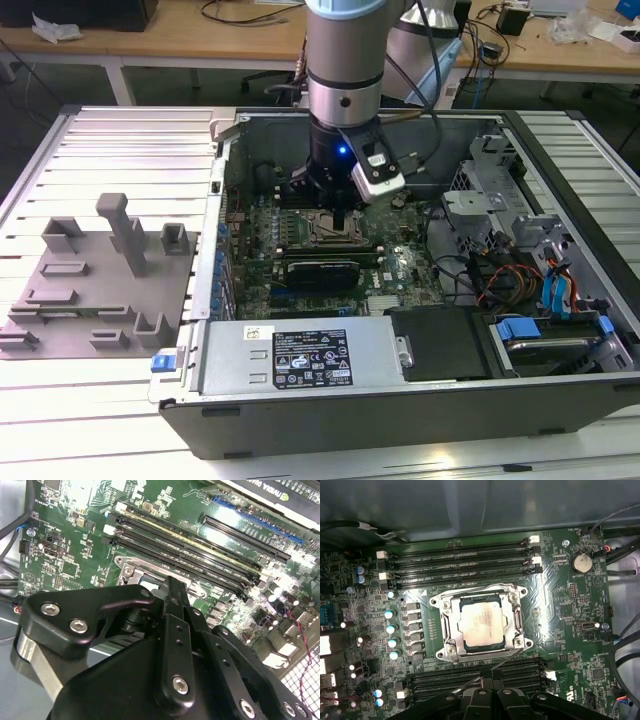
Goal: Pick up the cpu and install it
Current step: 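Install the second cpu locking lever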
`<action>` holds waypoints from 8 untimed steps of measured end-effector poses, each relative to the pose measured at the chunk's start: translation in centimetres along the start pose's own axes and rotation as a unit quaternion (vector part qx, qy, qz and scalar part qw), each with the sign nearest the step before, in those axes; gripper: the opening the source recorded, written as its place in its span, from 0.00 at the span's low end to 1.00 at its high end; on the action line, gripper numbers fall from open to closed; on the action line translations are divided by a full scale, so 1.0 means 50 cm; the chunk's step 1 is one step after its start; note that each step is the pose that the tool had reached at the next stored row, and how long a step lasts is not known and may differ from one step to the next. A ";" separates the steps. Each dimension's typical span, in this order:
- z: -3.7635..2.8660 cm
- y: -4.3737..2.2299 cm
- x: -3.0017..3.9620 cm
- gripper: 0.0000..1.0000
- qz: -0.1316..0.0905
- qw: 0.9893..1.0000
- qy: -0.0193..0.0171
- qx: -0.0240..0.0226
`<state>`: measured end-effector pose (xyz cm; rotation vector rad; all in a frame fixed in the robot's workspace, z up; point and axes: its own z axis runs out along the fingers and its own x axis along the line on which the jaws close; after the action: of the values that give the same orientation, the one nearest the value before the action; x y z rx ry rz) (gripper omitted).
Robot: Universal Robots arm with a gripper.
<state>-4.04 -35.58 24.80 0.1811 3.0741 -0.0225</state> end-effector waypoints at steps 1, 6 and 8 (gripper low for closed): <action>0.000 0.000 0.000 0.11 0.000 1.000 0.000 0.000; 0.009 -0.003 0.001 0.11 0.000 1.000 0.000 0.000; 0.011 -0.004 0.001 0.11 -0.001 1.000 0.000 0.000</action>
<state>-4.07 -35.78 24.25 0.1795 3.0743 -0.0231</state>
